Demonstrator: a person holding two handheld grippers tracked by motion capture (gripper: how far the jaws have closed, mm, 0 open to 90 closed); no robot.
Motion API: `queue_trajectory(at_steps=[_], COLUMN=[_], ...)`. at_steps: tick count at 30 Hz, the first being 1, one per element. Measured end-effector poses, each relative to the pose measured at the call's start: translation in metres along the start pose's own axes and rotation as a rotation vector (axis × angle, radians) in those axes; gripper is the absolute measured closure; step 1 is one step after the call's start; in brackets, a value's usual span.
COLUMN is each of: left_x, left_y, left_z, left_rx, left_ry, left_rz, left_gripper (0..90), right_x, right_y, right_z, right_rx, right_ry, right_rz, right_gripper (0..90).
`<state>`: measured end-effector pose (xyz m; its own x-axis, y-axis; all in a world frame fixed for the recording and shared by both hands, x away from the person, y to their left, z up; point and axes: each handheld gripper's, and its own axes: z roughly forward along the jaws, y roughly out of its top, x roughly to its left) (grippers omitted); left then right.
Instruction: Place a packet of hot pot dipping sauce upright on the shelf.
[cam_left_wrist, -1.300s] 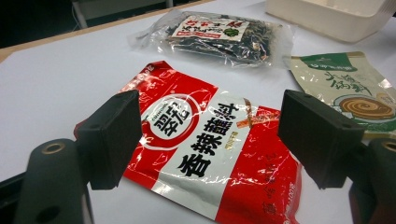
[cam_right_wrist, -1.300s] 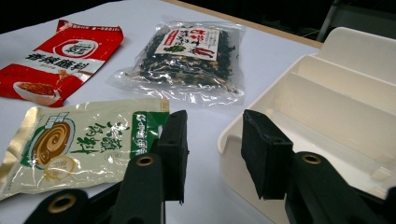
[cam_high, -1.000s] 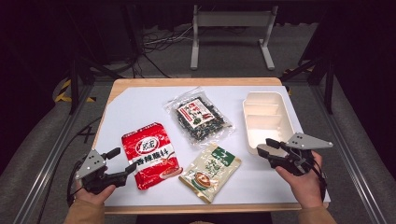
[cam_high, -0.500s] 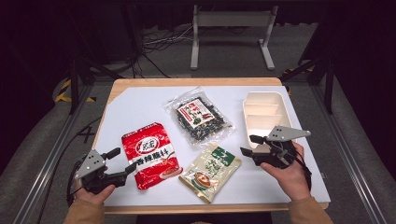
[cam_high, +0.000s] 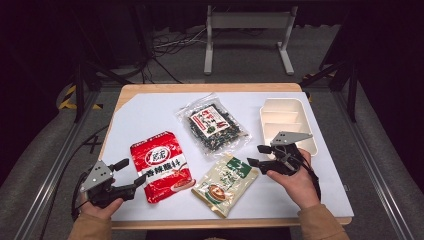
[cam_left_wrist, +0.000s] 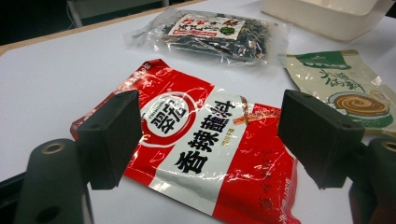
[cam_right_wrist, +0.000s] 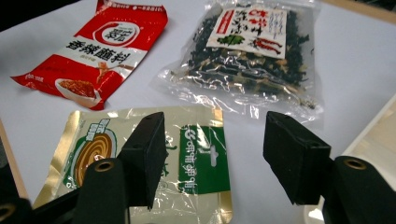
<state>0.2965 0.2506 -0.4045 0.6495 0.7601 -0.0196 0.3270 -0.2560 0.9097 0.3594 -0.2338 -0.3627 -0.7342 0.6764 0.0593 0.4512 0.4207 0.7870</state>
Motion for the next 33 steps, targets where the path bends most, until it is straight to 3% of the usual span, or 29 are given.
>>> queue_trajectory(at_steps=[8, 15, 25, 33], left_x=[0.0, 0.0, 0.001, 0.001], left_y=[-0.001, -0.001, -0.001, -0.001], left_z=[0.0, 0.0, 0.0, 0.0], left_rx=[0.004, 0.004, 0.005, 0.009], left_ry=[-0.005, -0.005, -0.007, -0.005], left_rz=[-0.004, -0.005, -0.006, 0.001], left_gripper=[22.4, 22.3, 22.3, 22.3], right_x=[-0.005, 0.001, 0.007, 0.005], right_y=[-0.009, -0.012, -0.025, -0.03], right_z=[0.018, 0.026, 0.044, 0.052], right_rx=[0.114, 0.172, 0.264, 0.295], right_ry=[0.024, 0.005, -0.042, -0.031], right_rz=[0.084, 0.07, 0.061, 0.085], right_gripper=[38.9, 40.6, 36.4, 33.9])
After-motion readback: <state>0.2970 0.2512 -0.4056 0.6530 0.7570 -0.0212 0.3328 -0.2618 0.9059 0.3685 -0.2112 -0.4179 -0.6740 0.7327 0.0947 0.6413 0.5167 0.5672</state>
